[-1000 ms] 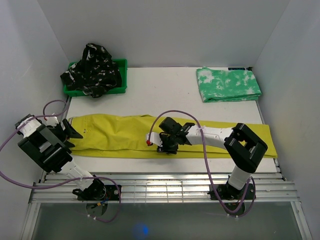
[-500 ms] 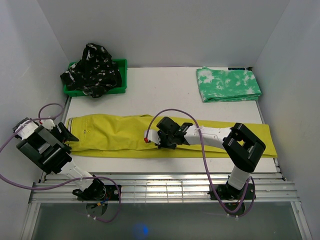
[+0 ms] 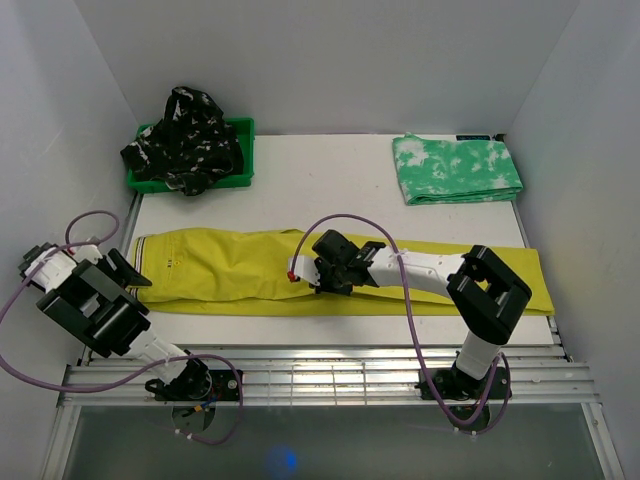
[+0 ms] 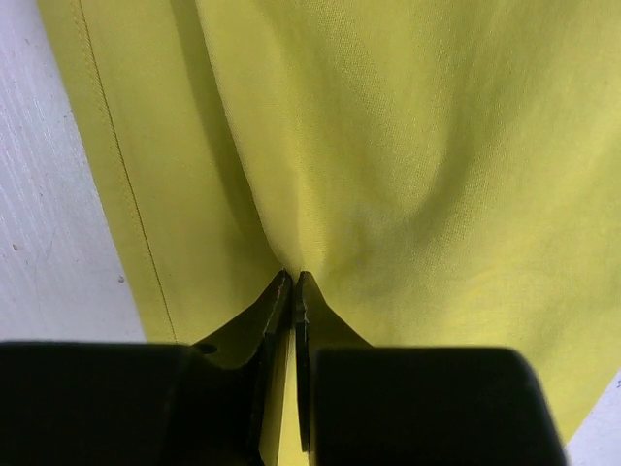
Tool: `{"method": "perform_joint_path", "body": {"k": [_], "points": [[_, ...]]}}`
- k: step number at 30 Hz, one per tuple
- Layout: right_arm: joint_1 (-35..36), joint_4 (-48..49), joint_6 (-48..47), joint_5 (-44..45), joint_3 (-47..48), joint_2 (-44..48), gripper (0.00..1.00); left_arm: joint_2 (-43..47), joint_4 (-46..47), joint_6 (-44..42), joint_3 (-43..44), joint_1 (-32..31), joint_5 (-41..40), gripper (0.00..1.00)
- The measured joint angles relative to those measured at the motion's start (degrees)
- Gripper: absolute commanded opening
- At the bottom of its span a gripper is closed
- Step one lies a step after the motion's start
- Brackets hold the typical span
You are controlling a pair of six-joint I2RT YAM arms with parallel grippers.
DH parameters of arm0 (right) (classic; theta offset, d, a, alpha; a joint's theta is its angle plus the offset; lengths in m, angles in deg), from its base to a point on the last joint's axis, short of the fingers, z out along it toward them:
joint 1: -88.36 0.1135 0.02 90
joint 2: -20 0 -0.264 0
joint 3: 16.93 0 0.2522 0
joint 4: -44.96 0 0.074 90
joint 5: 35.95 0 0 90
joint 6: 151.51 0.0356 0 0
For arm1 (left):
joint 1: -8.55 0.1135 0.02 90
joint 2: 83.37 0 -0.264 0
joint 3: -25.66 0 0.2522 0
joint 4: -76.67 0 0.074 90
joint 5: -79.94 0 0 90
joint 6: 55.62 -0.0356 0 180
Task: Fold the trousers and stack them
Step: Fold the trousers
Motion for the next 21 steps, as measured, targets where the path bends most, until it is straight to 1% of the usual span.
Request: {"method": "perform_joint_path", "body": {"k": [6, 14, 17, 21], "points": [[-0.1, -1.4, 0.6, 0.0, 1.5, -0.1, 0.08, 0.2, -0.6, -0.8, -0.5, 0.8, -1.2, 0.73], [-0.3, -2.5, 0.9, -0.9, 3.7, -0.1, 0.08, -0.8, 2.5, 0.4, -3.2, 0.8, -1.7, 0.68], [-0.4, -2.9, 0.9, -1.7, 3.7, -0.1, 0.08, -2.0, 4.3, 1.4, -3.2, 0.8, -1.8, 0.65], [-0.7, -2.9, 0.9, -2.4, 3.7, -0.1, 0.08, -3.6, 6.3, 2.9, -3.1, 0.8, -2.0, 0.54]]}}
